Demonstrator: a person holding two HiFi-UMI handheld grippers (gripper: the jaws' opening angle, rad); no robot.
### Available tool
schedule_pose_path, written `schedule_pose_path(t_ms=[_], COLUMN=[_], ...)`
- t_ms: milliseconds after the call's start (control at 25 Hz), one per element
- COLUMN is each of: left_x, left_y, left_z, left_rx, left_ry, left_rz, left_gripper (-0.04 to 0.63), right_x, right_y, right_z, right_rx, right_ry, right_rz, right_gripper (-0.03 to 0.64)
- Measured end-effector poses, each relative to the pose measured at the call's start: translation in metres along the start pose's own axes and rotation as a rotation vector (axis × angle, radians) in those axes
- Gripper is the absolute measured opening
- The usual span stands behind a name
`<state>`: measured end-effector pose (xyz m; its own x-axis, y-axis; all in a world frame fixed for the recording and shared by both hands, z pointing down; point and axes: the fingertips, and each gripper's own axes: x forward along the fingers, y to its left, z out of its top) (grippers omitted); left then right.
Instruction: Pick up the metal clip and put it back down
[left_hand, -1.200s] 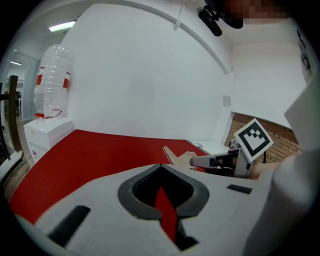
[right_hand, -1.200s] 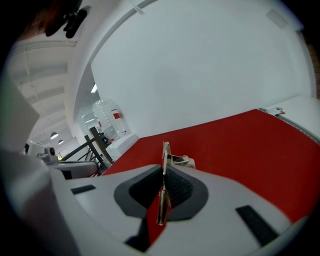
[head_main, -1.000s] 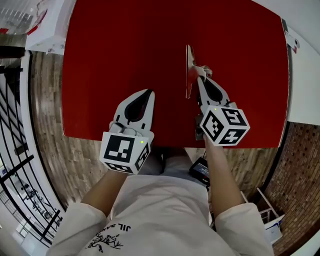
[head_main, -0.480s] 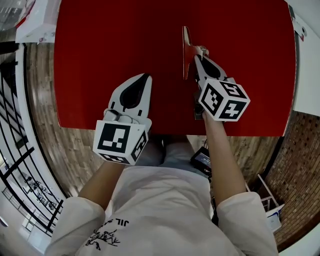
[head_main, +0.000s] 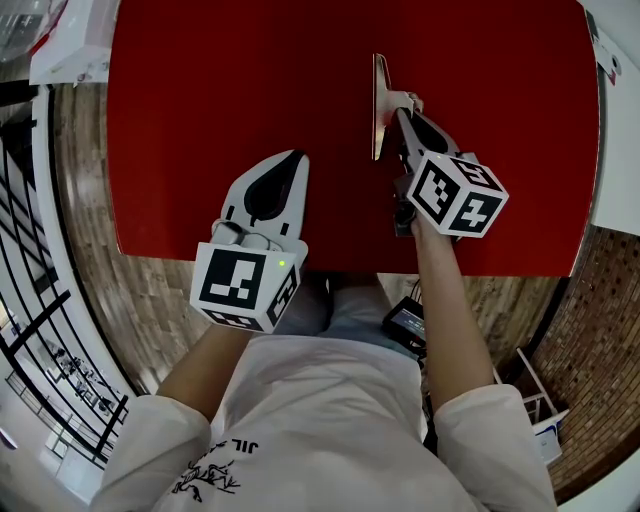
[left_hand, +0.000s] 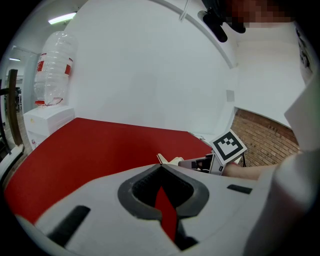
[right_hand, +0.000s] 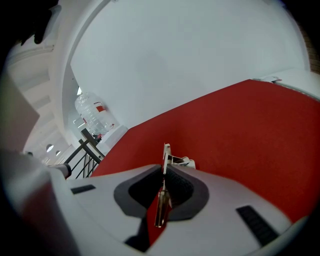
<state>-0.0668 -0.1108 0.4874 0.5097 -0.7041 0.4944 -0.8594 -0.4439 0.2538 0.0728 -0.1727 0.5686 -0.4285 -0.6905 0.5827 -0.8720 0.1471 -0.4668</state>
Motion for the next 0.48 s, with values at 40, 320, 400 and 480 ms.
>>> schedule_pose_path(t_ms=[40,320,400,480], left_x=[0.0,-0.001,0.0,0.0], left_y=[0.0,-0.001,-0.001,0.0], left_z=[-0.001,0.0,-0.001,-0.001], left_rx=[-0.001,0.003,0.001,-0.001], left_ry=[0.002,-0.004,-0.002,0.0], left_rz=[0.0,0.003,0.005,0.006], left_gripper=[0.005,0.005,0.005,0.005], right_x=[0.001,0.006,0.007,0.007], right_y=[-0.001,-0.012,-0.013,-0.013], right_z=[0.0,-0.003,-0.004,-0.004], right_rx=[0.007,0.054,0.058,0.052], right_ry=[0.002,0.022,0.023,0.028], right_rz=[0.0,0.006,0.005,0.002], right_gripper=[0.021,0.023,0.023,0.023])
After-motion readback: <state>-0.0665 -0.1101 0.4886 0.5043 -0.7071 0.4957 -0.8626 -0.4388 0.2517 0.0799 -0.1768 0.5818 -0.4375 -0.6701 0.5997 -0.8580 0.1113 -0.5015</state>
